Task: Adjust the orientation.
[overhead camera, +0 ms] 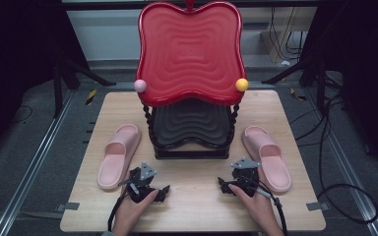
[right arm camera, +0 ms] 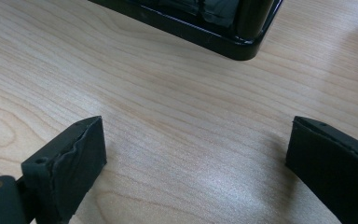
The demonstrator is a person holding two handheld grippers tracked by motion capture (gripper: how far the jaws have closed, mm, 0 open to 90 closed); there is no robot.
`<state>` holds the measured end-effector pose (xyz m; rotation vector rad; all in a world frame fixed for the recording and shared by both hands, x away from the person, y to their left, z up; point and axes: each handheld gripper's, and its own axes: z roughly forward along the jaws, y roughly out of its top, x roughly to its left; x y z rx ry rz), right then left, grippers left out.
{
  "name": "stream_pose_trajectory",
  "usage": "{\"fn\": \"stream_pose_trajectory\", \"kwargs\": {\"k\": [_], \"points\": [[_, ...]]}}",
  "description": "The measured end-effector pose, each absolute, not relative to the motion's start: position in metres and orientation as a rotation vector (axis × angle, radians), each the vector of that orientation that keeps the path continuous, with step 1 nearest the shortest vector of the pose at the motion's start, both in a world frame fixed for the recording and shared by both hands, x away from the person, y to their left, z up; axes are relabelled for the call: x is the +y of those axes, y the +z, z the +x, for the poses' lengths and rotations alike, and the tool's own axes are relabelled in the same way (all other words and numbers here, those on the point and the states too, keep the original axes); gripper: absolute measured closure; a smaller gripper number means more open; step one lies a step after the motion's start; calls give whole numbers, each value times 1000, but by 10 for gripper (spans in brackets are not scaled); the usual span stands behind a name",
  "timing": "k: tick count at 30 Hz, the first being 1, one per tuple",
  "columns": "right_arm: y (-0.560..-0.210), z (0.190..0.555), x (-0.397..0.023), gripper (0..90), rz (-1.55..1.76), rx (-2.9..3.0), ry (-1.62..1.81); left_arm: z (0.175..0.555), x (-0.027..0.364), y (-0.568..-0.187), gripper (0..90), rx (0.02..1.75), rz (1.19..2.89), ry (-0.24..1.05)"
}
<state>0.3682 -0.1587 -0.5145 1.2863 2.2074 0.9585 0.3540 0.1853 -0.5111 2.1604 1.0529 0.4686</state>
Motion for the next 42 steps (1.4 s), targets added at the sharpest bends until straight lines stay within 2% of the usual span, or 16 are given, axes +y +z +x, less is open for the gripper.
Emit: {"fn": "stream_pose_trajectory", "kwargs": {"k": [10, 14, 16, 25, 26, 29, 31, 34, 42], "points": [[-515, 368, -159, 51, 1288, 2206, 960, 353, 186, -511, 7, 1044, 2161, 466], [-515, 368, -159, 51, 1279, 2207, 957, 350, 194, -506, 107, 1041, 2183, 447], [-515, 367, -159, 51, 1282, 2208, 957, 348, 200, -497, 104, 1019, 2206, 428], [-515, 366, -159, 51, 1285, 2208, 961, 355, 269, -450, 106, 1071, 2241, 619], [-515, 366, -159, 51, 1284, 2208, 961, 358, 286, -441, 106, 1084, 2223, 675], [-515, 366, -160, 51, 1284, 2209, 960, 367, 309, -433, 177, 1124, 2178, 701], [-515, 366, -160, 51, 1284, 2208, 960, 372, 316, -432, 192, 1147, 2162, 704], [-515, 366, -159, 51, 1286, 2208, 961, 395, 336, -433, 329, 1205, 2162, 678], [-515, 365, -160, 51, 1282, 2209, 963, 429, 341, -443, 543, 1297, 2203, 623]]}}
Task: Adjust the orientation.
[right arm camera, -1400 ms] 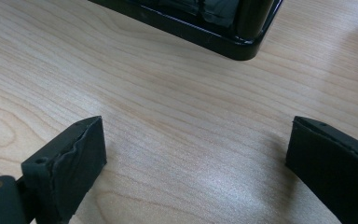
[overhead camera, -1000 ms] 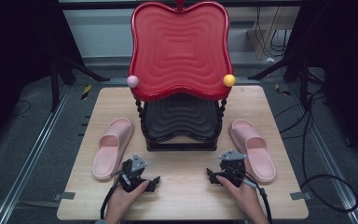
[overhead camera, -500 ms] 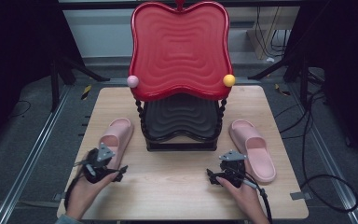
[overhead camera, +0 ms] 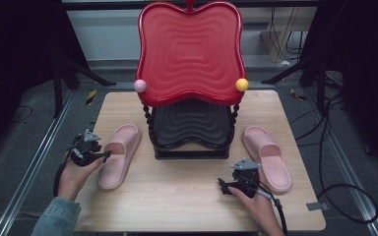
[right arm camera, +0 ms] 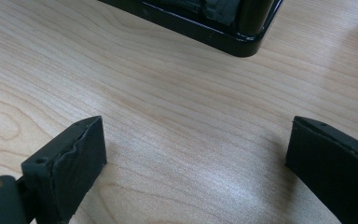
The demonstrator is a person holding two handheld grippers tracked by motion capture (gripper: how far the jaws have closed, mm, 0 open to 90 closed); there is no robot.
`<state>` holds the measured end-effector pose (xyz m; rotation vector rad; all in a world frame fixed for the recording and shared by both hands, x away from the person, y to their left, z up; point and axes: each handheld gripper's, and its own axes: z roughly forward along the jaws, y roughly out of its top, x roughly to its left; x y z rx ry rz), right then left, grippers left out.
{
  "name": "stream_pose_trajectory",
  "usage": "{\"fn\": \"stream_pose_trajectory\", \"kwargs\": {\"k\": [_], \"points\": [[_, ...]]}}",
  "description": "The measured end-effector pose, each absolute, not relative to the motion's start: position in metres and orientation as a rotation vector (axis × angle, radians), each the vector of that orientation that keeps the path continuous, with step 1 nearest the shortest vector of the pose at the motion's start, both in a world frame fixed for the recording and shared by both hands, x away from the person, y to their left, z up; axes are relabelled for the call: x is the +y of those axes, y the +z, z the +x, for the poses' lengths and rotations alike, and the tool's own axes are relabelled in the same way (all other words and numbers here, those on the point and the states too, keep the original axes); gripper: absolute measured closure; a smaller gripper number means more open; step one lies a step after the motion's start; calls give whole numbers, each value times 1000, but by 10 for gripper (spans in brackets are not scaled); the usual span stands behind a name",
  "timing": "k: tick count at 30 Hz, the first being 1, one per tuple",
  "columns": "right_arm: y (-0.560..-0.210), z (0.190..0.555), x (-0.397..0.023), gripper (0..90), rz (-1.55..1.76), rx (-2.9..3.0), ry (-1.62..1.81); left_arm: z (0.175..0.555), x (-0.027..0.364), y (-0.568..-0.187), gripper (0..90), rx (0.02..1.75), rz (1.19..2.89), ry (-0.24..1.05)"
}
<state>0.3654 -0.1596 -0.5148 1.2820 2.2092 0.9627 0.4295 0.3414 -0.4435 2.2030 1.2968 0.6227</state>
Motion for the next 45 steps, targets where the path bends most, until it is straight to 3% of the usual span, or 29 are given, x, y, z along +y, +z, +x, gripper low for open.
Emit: {"fn": "stream_pose_trajectory", "kwargs": {"k": [6, 12, 17, 21, 26, 32, 38, 45], "points": [[-515, 365, -160, 51, 1288, 2211, 963, 441, 341, -452, 686, 1333, 2185, 627], [-515, 365, -160, 51, 1285, 2211, 962, 450, 342, -458, 719, 1365, 2170, 619], [-515, 364, -160, 51, 1283, 2210, 962, 449, 345, -457, 818, 1389, 2171, 637], [-515, 364, -160, 51, 1282, 2211, 962, 431, 348, -448, 828, 1346, 2179, 654], [-515, 364, -160, 51, 1279, 2212, 962, 382, 347, -434, 838, 1229, 2200, 668], [-515, 364, -160, 51, 1279, 2212, 962, 334, 317, -429, 837, 1051, 2282, 634], [-515, 364, -160, 51, 1278, 2212, 962, 337, 263, -440, 838, 925, 2334, 559], [-514, 364, -161, 51, 1279, 2217, 967, 344, 233, -455, 838, 888, 2357, 516]]}}
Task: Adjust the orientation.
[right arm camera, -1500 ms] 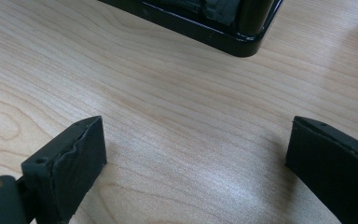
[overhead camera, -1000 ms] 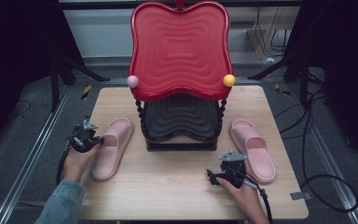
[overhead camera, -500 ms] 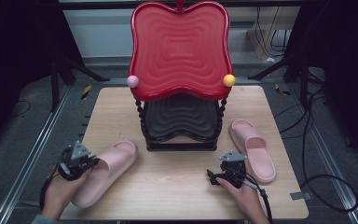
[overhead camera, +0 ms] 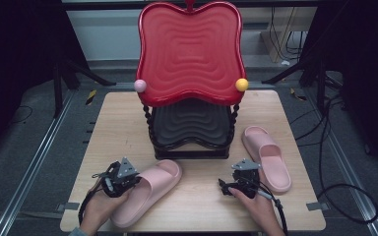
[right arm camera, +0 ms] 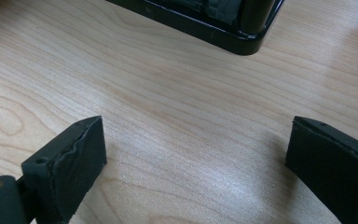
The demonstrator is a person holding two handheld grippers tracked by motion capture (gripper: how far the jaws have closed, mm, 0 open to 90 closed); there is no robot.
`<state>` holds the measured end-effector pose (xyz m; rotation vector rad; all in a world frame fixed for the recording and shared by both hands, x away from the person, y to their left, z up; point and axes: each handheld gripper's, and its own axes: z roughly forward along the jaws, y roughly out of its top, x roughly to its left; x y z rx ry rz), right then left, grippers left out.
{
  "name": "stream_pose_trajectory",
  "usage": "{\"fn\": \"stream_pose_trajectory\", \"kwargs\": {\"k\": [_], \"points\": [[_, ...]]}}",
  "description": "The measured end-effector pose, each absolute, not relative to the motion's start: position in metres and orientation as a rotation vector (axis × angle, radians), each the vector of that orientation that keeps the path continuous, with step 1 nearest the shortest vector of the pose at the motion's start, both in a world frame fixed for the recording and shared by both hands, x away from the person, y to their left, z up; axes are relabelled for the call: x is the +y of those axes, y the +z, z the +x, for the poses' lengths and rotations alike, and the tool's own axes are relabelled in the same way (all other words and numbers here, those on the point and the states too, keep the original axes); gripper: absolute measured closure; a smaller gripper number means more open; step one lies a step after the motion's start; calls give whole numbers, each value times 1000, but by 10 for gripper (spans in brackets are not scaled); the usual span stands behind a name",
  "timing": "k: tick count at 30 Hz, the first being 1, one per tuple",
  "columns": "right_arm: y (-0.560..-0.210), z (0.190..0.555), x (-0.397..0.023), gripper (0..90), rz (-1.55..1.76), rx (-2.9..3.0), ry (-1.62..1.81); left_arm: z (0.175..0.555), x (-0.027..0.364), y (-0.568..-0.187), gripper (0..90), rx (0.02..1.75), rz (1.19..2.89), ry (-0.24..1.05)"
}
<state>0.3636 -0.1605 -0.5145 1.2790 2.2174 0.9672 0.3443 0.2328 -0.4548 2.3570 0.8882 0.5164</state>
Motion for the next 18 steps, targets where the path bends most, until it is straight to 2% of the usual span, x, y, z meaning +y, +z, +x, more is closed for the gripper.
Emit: {"fn": "stream_pose_trajectory", "kwargs": {"k": [5, 7, 10, 12, 13, 14, 18], "points": [[-514, 363, -161, 51, 1279, 2220, 968, 345, 229, -462, 828, 900, 2334, 509], [-515, 363, -161, 51, 1268, 2220, 966, 341, 230, -460, 745, 906, 2326, 519], [-515, 363, -161, 52, 1268, 2220, 966, 330, 235, -453, 671, 910, 2289, 540], [-515, 363, -161, 51, 1268, 2220, 965, 321, 238, -446, 581, 918, 2254, 519], [-515, 363, -161, 51, 1268, 2220, 965, 316, 238, -444, 581, 918, 2240, 506], [-515, 363, -161, 51, 1268, 2220, 965, 307, 236, -440, 536, 907, 2229, 478], [-515, 363, -161, 51, 1268, 2220, 965, 297, 228, -441, 513, 899, 2208, 408]]}}
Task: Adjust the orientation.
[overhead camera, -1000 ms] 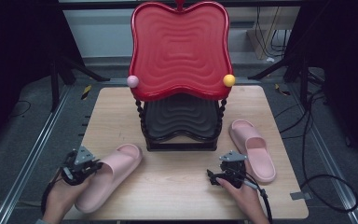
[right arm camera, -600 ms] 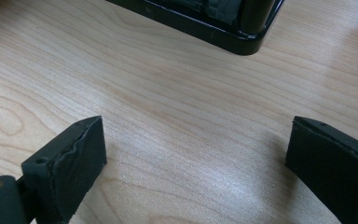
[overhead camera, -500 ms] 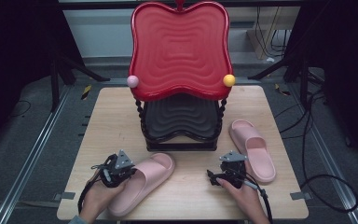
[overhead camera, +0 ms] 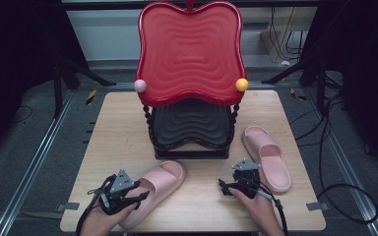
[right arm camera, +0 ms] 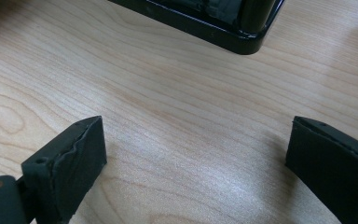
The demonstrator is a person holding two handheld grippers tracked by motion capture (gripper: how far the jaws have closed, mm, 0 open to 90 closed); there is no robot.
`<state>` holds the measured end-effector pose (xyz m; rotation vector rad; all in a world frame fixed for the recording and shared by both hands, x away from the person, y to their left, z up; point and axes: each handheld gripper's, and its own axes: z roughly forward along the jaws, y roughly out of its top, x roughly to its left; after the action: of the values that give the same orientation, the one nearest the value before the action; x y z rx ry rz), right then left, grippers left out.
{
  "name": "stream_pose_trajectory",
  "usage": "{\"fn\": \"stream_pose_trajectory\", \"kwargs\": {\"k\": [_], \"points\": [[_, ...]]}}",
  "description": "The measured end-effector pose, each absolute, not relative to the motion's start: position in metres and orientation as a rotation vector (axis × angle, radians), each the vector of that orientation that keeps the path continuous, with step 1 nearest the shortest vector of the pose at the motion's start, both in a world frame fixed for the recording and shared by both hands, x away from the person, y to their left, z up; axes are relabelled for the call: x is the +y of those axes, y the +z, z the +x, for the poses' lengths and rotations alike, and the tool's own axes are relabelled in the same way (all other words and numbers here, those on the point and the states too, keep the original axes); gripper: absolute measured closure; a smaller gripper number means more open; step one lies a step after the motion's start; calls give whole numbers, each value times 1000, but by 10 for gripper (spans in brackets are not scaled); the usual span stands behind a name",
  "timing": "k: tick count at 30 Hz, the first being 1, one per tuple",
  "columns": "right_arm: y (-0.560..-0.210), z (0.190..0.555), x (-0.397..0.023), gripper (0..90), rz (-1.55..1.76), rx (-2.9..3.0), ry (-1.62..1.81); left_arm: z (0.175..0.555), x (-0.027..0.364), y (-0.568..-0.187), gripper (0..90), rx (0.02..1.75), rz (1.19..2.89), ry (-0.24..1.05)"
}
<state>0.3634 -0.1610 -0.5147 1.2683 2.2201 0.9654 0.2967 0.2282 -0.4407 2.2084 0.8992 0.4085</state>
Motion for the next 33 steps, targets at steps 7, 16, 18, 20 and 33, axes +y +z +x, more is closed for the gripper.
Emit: {"fn": "stream_pose_trajectory", "kwargs": {"k": [7, 16, 18, 20, 33], "points": [[-515, 363, -161, 51, 1268, 2220, 965, 297, 204, -452, 562, 867, 2223, 348], [-515, 363, -161, 51, 1268, 2220, 965, 307, 188, -463, 666, 895, 2198, 300], [-515, 363, -161, 51, 1270, 2220, 966, 309, 187, -465, 684, 903, 2192, 287], [-515, 363, -161, 51, 1270, 2220, 967, 310, 186, -467, 691, 902, 2198, 291], [-515, 363, -161, 51, 1269, 2221, 967, 312, 185, -471, 812, 897, 2183, 282]]}}
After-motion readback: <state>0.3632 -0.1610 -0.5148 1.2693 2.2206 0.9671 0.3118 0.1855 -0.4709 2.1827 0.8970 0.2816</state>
